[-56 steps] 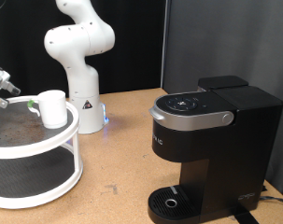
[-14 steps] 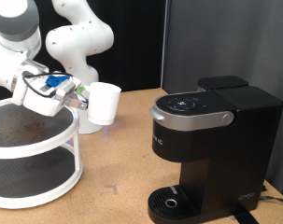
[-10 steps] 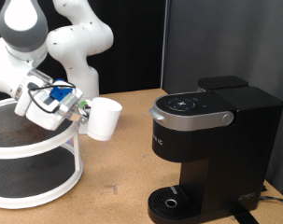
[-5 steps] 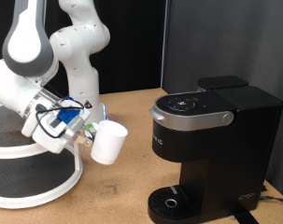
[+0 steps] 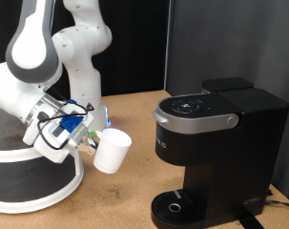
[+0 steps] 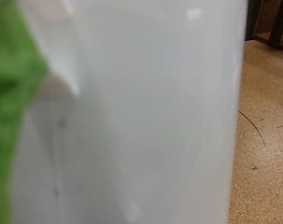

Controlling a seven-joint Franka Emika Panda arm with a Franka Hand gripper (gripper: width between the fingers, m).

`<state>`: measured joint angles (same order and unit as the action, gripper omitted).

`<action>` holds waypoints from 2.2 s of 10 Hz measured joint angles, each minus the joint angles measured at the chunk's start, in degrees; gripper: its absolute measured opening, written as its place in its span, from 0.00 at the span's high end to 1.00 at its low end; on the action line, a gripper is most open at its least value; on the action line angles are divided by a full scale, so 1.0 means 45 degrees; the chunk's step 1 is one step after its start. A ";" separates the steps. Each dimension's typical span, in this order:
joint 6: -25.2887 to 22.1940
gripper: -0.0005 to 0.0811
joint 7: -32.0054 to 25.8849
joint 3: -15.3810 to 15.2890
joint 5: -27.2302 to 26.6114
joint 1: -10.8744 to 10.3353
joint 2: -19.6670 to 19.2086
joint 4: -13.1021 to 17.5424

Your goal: Make a cup of coffee with the keurig machine

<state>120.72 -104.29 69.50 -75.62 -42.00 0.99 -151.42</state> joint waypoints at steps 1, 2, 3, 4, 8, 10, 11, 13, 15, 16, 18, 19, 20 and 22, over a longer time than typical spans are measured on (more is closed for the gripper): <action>0.0097 0.92 0.0241 -0.0076 0.0043 0.0000 0.0091 0.0000; 0.0266 0.92 0.0531 -0.0176 0.0108 0.0000 0.0279 0.0000; 0.0450 0.92 0.0862 -0.0294 0.0174 0.0003 0.0535 0.0000; 0.0717 0.92 0.1206 -0.0442 0.0221 0.0003 0.0763 0.0000; 0.1814 0.92 0.1834 -0.1186 -0.0338 -0.0135 0.0189 0.0091; 0.1690 0.92 0.1437 -0.1634 -0.1552 -0.0156 -0.0931 0.0355; 0.1446 0.92 0.1186 -0.1858 -0.2092 -0.0152 -0.1459 0.0530; 0.0885 0.92 0.0692 -0.2216 -0.2939 -0.0138 -0.2222 0.0867; 0.0606 0.92 0.0321 -0.2541 -0.3527 -0.0118 -0.2665 0.1091; 0.0585 0.92 0.0226 -0.2721 -0.3763 -0.0117 -0.2819 0.1173; 0.0581 0.92 0.0038 -0.3131 -0.4318 -0.0118 -0.3141 0.1302; 0.0565 0.92 -0.0164 -0.3371 -0.4673 -0.0116 -0.3328 0.1355; 0.0527 0.92 -0.0369 -0.3606 -0.4963 -0.0115 -0.3506 0.1403; 0.0277 0.92 -0.0973 -0.4042 -0.5585 -0.0114 -0.3820 0.1425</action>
<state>121.97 -108.67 51.31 -100.75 -42.51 -16.20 -145.01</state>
